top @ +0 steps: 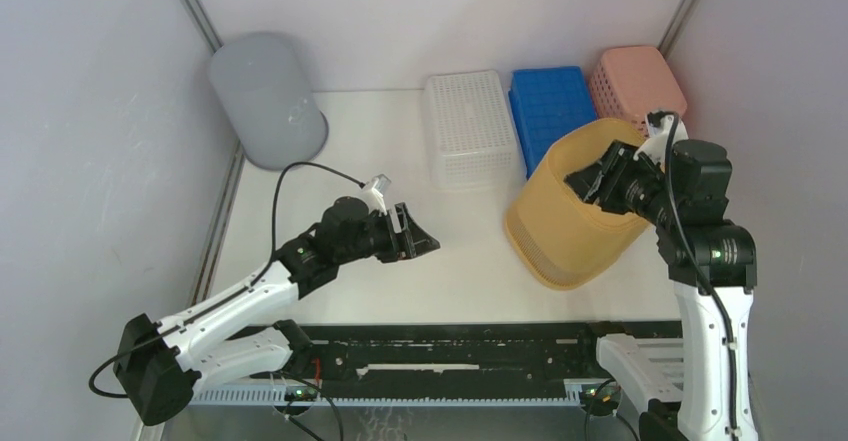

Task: Turn the large container upside down
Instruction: Move the container to the center of the board.

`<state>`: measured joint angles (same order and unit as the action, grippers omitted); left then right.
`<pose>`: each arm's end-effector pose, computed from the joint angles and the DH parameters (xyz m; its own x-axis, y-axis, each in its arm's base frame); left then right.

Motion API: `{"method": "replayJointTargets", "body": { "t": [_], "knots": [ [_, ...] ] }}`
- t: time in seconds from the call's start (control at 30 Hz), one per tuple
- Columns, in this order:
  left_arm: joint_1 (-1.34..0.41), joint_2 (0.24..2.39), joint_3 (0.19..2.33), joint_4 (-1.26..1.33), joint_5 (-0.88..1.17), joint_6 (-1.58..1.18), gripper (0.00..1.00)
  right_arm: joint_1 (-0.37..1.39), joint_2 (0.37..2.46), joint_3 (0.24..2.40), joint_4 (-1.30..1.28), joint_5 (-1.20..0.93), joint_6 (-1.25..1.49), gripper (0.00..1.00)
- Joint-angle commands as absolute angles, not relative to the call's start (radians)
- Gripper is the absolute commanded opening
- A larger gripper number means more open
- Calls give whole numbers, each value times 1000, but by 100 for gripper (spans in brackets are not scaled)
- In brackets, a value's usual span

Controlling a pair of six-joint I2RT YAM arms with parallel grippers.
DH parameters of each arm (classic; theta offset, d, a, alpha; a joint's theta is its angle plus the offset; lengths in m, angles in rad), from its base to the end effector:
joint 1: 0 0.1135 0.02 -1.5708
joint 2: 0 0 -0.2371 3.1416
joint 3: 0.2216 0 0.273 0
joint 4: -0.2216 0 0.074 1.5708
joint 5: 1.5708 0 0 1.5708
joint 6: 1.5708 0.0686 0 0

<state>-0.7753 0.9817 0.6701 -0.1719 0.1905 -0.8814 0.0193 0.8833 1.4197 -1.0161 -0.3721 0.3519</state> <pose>0.1947 -0.2090 0.2204 -0.8339 -0.2436 -0.4952 0.2571 0.6225 -0.7392 0.1896 0.0286 0.4208 -0.5505 0.3105 -0.7749 -0.1605 0.8715 0.4633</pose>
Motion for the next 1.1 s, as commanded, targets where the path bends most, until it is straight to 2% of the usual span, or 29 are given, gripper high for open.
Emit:
{"method": "replayJointTargets", "body": {
  "t": [0.0, 0.3, 0.6, 1.07],
  "knots": [
    [-770, 980, 745, -161, 225, -857, 74, 14, 826, 1364, -1076, -294, 328, 51],
    [-789, 988, 767, -182, 233, -862, 73, 15, 771, 1318, -1154, -231, 318, 49],
    [-795, 970, 750, -174, 222, -871, 73, 42, 776, 1318, -1189, -421, 309, 48],
    [-796, 957, 752, -173, 215, -874, 73, 257, 831, 1316, -1105, -499, 392, 48]
  ]
}}
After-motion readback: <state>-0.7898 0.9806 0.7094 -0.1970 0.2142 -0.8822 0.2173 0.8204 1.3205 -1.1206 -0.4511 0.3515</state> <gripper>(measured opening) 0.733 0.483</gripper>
